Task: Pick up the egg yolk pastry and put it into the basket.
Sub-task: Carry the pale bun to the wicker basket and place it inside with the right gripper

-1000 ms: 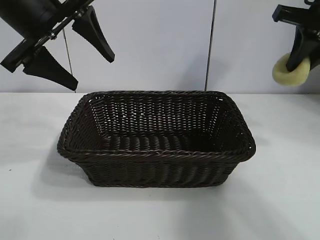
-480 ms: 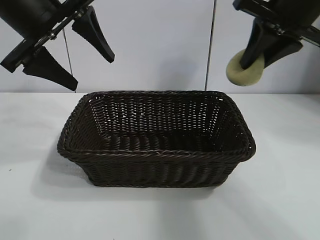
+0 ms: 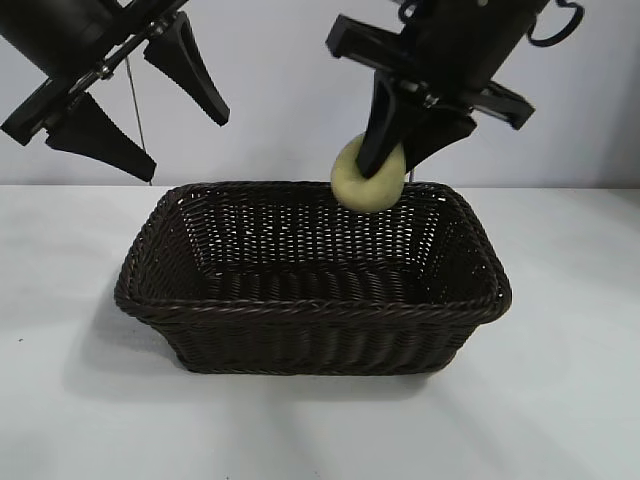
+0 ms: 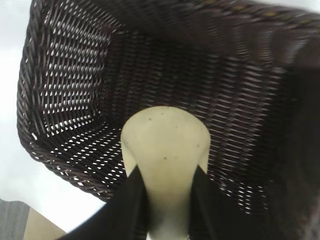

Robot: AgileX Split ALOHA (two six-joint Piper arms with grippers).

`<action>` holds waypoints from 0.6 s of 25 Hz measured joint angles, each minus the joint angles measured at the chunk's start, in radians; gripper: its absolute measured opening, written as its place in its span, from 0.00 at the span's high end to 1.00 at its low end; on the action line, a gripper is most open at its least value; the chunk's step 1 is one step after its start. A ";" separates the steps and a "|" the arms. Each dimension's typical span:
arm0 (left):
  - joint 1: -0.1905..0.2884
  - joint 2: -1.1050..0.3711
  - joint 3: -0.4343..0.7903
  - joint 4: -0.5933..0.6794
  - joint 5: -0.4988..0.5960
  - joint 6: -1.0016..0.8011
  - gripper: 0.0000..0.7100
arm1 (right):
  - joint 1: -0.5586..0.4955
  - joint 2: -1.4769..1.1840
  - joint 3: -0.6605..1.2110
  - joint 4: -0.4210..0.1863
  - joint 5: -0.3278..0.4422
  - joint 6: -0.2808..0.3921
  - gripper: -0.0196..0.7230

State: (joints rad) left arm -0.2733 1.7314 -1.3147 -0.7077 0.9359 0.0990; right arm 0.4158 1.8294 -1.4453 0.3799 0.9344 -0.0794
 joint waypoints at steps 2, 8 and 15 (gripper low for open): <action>0.000 0.000 0.000 0.000 0.000 0.000 0.24 | 0.017 0.038 0.000 0.000 -0.017 0.000 0.75; 0.000 0.000 0.000 0.000 0.000 0.000 0.24 | 0.029 0.146 0.000 0.002 -0.077 0.013 0.75; 0.000 0.000 0.000 0.000 0.000 0.000 0.24 | 0.029 0.177 -0.001 0.002 -0.124 0.052 0.62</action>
State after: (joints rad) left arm -0.2733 1.7314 -1.3147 -0.7077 0.9362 0.0990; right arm 0.4451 2.0067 -1.4467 0.3820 0.8107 -0.0273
